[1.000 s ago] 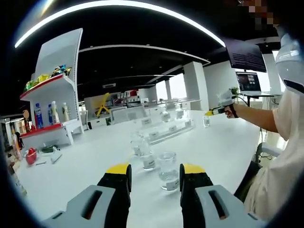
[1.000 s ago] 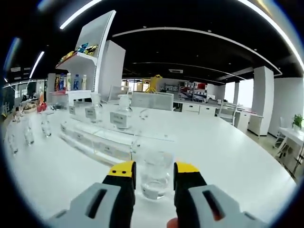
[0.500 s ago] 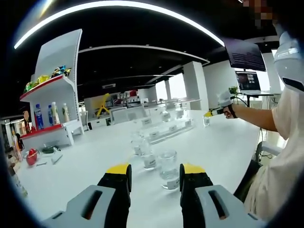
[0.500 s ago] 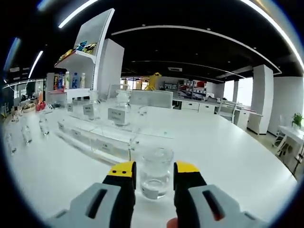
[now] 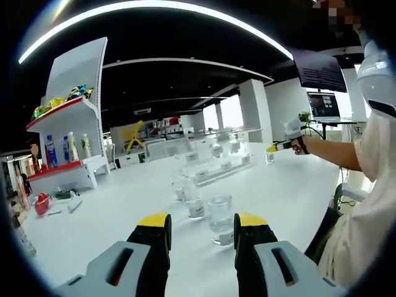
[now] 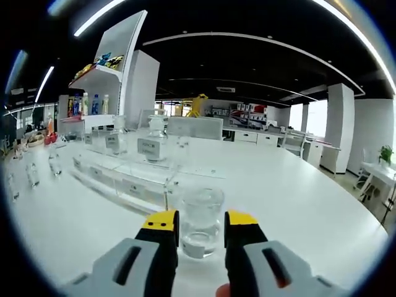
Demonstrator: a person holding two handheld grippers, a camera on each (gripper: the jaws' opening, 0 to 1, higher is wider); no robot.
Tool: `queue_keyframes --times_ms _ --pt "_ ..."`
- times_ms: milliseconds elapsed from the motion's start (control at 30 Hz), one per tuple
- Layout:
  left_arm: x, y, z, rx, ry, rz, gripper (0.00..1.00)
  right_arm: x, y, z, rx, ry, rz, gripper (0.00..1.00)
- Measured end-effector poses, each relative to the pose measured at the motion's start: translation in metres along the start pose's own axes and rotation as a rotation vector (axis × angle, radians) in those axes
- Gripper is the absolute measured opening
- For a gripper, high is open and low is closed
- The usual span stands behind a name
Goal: Identify the label on the chemical reagent bottle, grasp the chemical reagent bottle, and place it in the designated position on the reagent rack
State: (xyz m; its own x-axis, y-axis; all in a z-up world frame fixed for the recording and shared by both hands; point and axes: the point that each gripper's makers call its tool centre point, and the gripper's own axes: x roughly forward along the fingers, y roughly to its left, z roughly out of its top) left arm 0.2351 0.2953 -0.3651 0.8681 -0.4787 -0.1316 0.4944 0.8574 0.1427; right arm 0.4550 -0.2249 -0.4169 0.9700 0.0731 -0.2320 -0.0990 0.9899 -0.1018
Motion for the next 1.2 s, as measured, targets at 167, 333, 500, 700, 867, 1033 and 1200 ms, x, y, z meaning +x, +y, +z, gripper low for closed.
queue_keyframes --times_ms 167,333,500,700,867,1033,1200 --pt "0.0001 0.0001 0.0006 0.001 0.000 0.001 0.41 0.0007 -0.0012 -0.0003 0.002 -0.002 -0.002 0.28" --pt "-0.0003 0.0008 0.0001 0.000 0.002 0.003 0.41 0.0002 0.0013 0.0015 0.006 -0.012 -0.003 0.27" --pt "-0.0010 0.0015 0.0007 0.001 0.001 0.006 0.41 0.0019 0.0009 0.0014 0.011 -0.014 -0.006 0.26" --pt "-0.0004 0.0026 0.0000 -0.001 0.003 0.009 0.41 0.0028 0.0020 0.0033 0.019 -0.022 -0.004 0.26" --pt "0.0004 0.0025 -0.0004 -0.001 0.004 0.008 0.41 0.0040 0.0012 0.0020 0.016 -0.019 -0.006 0.24" --pt "0.0000 0.0028 0.0000 -0.003 0.003 0.009 0.41 0.0042 -0.0004 0.0023 0.020 -0.020 -0.012 0.23" --pt "0.0002 0.0034 -0.0006 -0.004 0.004 0.011 0.41 0.0040 -0.0003 0.0028 0.027 -0.021 -0.014 0.22"
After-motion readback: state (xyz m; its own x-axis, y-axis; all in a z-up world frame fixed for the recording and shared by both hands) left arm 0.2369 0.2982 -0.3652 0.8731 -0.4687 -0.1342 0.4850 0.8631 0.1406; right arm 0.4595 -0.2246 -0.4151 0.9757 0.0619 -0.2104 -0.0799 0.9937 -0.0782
